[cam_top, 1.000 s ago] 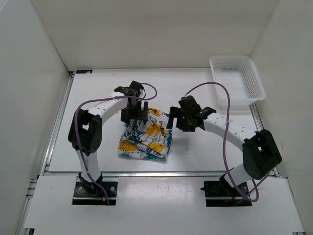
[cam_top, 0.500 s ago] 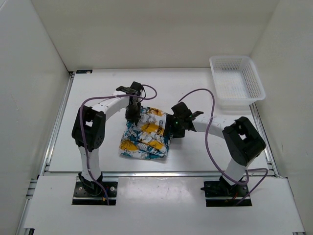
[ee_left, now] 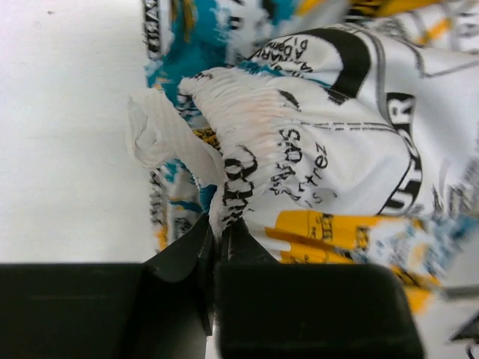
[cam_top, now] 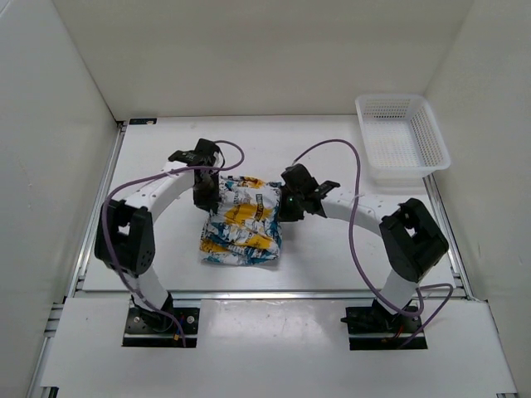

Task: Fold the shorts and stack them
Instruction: Fold the shorts

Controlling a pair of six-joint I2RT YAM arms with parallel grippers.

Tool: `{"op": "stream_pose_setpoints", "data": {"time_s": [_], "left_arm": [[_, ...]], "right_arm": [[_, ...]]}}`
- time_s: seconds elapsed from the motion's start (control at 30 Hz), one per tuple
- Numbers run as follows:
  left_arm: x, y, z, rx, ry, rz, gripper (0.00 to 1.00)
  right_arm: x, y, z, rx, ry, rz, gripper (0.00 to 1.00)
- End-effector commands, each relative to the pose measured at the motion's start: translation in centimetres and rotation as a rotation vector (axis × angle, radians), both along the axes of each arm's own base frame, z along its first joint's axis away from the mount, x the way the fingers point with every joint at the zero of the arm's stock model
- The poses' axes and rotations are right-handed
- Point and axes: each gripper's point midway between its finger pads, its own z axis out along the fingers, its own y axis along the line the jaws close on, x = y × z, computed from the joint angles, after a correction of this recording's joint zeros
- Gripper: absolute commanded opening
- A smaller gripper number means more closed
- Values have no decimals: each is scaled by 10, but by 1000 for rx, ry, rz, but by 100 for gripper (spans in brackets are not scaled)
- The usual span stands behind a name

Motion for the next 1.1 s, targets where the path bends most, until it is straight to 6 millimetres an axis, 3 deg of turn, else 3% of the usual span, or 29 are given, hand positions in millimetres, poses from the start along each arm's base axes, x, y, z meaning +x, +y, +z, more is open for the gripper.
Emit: {"op": "stream_pose_setpoints", "data": {"time_s": [0.0, 0.03, 0.07, 0.1, 0.13, 0.23, 0.3, 0.37, 0.4, 0.43, 0.47, 0.5, 0.53, 0.57, 0.63, 0.7, 0.77, 0.83, 0.87, 0.9, 0.93, 0.97, 1.0, 1.07], "left_arm": [[8, 21, -37, 60, 55, 71, 20], [8, 26, -46, 77, 78, 82, 24], [10, 25, -52, 81, 96, 92, 27], [14, 24, -49, 77, 85, 92, 44], [12, 24, -47, 75, 85, 101, 52], [16, 25, -17, 60, 12, 118, 100], [15, 30, 4, 54, -22, 143, 100], [16, 33, 25, 50, -79, 162, 100], [14, 34, 29, 46, -83, 171, 99], [11, 34, 31, 41, -86, 181, 96], [8, 35, 29, 39, -82, 191, 85], [8, 35, 32, 35, -90, 191, 80], [4, 34, 28, 33, -73, 188, 75], [4, 34, 28, 30, -72, 198, 72], [-3, 32, 27, 11, -61, 191, 71], [-4, 30, 37, -11, -87, 188, 74], [-9, 32, 44, -14, -94, 188, 81], [-10, 32, 62, -30, -132, 188, 85], [-13, 34, 65, -23, -138, 192, 88], [-13, 35, 73, -31, -157, 192, 88], [-13, 35, 87, -48, -199, 192, 89], [-17, 34, 92, -59, -205, 189, 89], [-17, 34, 100, -69, -229, 189, 89], [-17, 32, 123, -108, -285, 198, 89]], "right_arm": [[13, 3, 17, -74, -48, -7, 16], [11, 3, 13, -116, -48, 8, 60], [10, -4, 14, -158, -41, 5, 75], [13, -8, 16, -194, -67, 0, 84], [12, -8, 24, -202, -90, -4, 93], [4, -15, 40, -235, -127, 0, 93], [-4, -14, 56, -235, -154, 11, 87], [-14, -1, 63, -218, -171, 50, 57], [-26, 9, 60, -201, -147, 84, 46], [-32, 14, 56, -198, -134, 95, 28], [-32, 21, 46, -204, -129, 107, 23], [-36, 27, 39, -200, -108, 119, 17], [-40, 33, 32, -199, -98, 138, 14], [-41, 32, 13, -228, -74, 142, 14], [-45, 37, -6, -243, -51, 161, 14], [-46, 35, -31, -286, -15, 166, 14], [-44, 37, -32, -290, -18, 176, 14], [-43, 34, -16, -284, -47, 177, 18], [-35, 29, 7, -278, -115, 152, 23], [-30, 22, 20, -289, -153, 126, 47], [-27, 12, 34, -316, -183, 100, 62], [-22, 4, 64, -302, -249, 73, 75], [-20, -7, 76, -328, -286, 51, 91], [-10, -43, 114, -391, -387, -52, 100]]}}
